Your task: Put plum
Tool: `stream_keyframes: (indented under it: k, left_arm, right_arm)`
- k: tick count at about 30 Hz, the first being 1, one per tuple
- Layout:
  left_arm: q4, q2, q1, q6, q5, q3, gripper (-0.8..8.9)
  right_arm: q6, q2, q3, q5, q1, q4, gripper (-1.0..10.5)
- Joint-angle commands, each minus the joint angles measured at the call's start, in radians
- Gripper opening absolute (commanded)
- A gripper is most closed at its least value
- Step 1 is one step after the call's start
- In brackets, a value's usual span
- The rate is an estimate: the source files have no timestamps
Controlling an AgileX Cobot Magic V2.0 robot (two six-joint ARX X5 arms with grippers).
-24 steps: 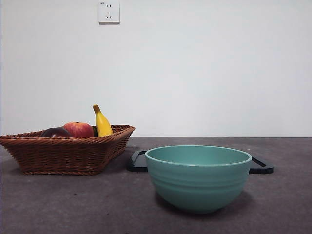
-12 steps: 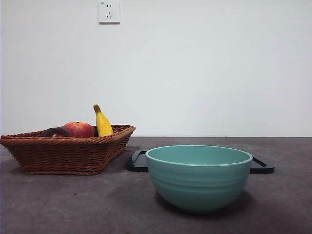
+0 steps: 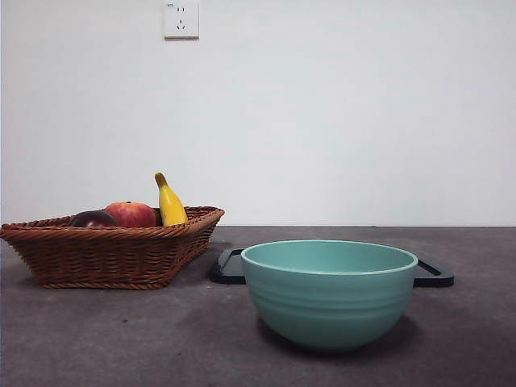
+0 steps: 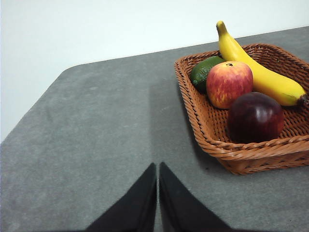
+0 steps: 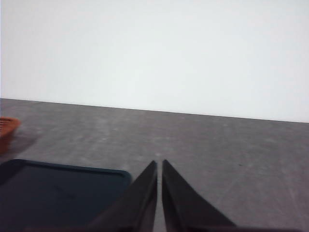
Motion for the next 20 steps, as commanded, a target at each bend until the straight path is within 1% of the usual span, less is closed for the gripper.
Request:
stream_keyframes:
  k: [1, 5, 11, 18, 20]
  left_arm:
    - [-0.009, -0.002, 0.003, -0.007, -0.003, -0.021, 0.07]
    - [-0.009, -0.002, 0.003, -0.007, -0.003, -0.021, 0.07]
    - [-0.009, -0.002, 0.003, -0.007, -0.003, -0.021, 0.07]
    - [-0.009, -0.002, 0.003, -0.007, -0.003, -0.021, 0.07]
    - [-0.009, -0.002, 0.003, -0.007, -0.003, -0.021, 0.07]
  right_arm:
    - [0.011, -0.018, -0.038, 0.024, 0.003, 0.044, 0.1]
    - [0.011, -0.042, -0.102, 0.029, 0.003, 0.091, 0.1]
    - [0.026, -0.076, -0.169, 0.03, 0.006, 0.095, 0.1]
    - [0.036, -0.077, -0.177, 0.034, 0.008, 0.061, 0.1]
    - [0.04, -0.077, -0.177, 0.034, 0.008, 0.028, 0.1]
